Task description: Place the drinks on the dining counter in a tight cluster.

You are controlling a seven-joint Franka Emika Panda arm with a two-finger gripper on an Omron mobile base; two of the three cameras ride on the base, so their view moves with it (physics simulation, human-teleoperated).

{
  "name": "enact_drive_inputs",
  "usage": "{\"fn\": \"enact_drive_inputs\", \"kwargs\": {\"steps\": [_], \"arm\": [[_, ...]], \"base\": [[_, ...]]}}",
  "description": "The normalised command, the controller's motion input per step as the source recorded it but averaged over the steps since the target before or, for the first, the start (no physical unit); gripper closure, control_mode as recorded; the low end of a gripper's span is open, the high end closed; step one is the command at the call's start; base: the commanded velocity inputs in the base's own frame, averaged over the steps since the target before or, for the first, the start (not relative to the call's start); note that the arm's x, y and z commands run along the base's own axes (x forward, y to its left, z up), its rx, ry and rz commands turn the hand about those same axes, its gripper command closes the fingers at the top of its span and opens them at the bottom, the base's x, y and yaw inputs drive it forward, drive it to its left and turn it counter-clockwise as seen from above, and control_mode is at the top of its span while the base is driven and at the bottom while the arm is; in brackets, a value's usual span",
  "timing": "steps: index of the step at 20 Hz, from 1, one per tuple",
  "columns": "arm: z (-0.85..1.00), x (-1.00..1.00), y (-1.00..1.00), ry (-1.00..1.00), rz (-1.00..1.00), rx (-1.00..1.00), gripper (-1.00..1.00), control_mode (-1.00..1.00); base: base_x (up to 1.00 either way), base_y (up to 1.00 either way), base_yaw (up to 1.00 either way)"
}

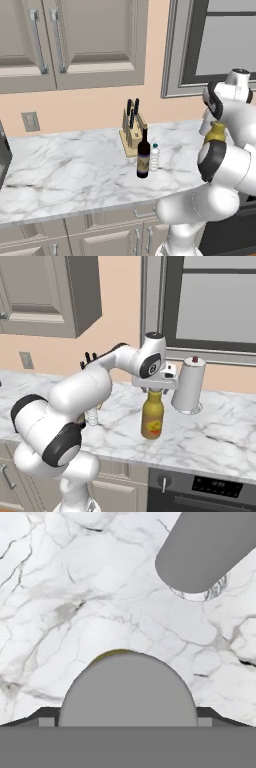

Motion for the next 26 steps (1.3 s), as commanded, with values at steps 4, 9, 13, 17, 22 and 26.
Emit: {"fn": "enact_drive_inputs", "kwargs": {"steps": [4,9,13,17,22,26], "arm": [[0.44,-0.78,0.35,-0.06,0.00,0.00,1.00,-1.00],[0.40,-0.43,0.76,-0.07,0.00,0.00,1.00,-1.00],[0.12,-0.14,0.90,-0.09,-0.04,0.00,1.00,-1.00],[0.21,-0.21,0.61,-0.16,-0.07,0.00,1.00,-1.00],[0.57,-0.29,0.32,-0.12,-0.08,0.00,1.00,-1.00],[0.61,-0.36,0.08,0.00,-0.03,0.00,1.00,-1.00]], "base": [[0.00,0.00,0.00],[0.00,0.00,0.00],[0.00,0.00,0.00],[0.00,0.00,0.00],[0.00,0.00,0.00],[0.00,0.00,0.00]]}}
